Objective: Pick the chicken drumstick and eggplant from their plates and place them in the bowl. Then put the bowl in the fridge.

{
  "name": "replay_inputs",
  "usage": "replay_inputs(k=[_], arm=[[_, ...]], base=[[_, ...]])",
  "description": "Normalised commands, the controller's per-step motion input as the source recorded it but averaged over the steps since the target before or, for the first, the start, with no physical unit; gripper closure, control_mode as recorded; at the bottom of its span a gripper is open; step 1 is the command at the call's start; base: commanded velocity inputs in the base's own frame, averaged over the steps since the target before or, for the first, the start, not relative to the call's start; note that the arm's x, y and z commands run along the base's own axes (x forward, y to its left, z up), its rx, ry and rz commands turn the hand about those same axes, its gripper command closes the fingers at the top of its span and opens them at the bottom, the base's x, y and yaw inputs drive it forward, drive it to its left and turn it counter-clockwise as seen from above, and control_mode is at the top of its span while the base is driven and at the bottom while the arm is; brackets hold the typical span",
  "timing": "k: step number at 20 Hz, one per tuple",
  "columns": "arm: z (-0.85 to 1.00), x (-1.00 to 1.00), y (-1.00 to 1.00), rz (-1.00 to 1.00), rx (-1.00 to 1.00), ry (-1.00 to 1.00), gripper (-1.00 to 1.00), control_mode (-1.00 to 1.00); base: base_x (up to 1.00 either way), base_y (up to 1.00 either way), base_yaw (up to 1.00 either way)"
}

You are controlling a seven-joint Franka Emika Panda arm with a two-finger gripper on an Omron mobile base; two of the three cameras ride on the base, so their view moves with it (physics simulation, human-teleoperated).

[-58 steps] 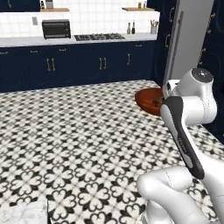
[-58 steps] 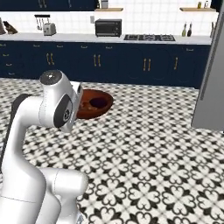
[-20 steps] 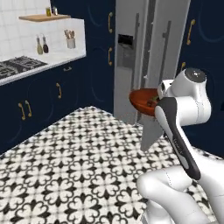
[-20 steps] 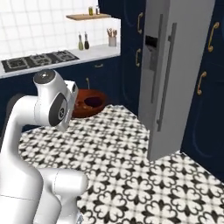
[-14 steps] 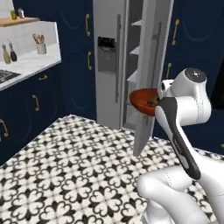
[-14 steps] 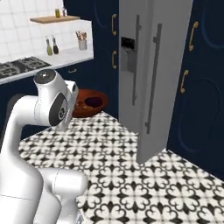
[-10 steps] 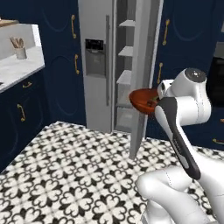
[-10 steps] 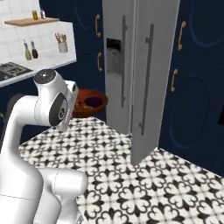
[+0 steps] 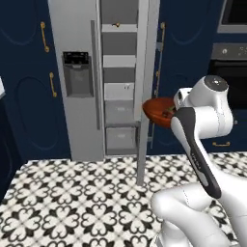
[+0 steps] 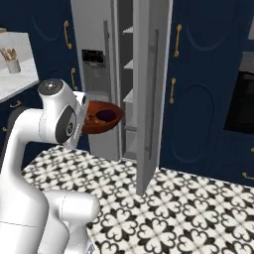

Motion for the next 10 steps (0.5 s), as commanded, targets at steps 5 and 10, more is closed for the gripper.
replay_inputs(k=[5, 10], arm=[[0.00, 0.00, 0.00, 0.00, 0.00, 0.00, 1.00, 1.00], [0.00, 0.00, 0.00, 0.00, 0.00, 0.00, 1.00, 1.00]], base=[[0.58, 1.00, -0.42], [0.29, 0.91, -0.18]])
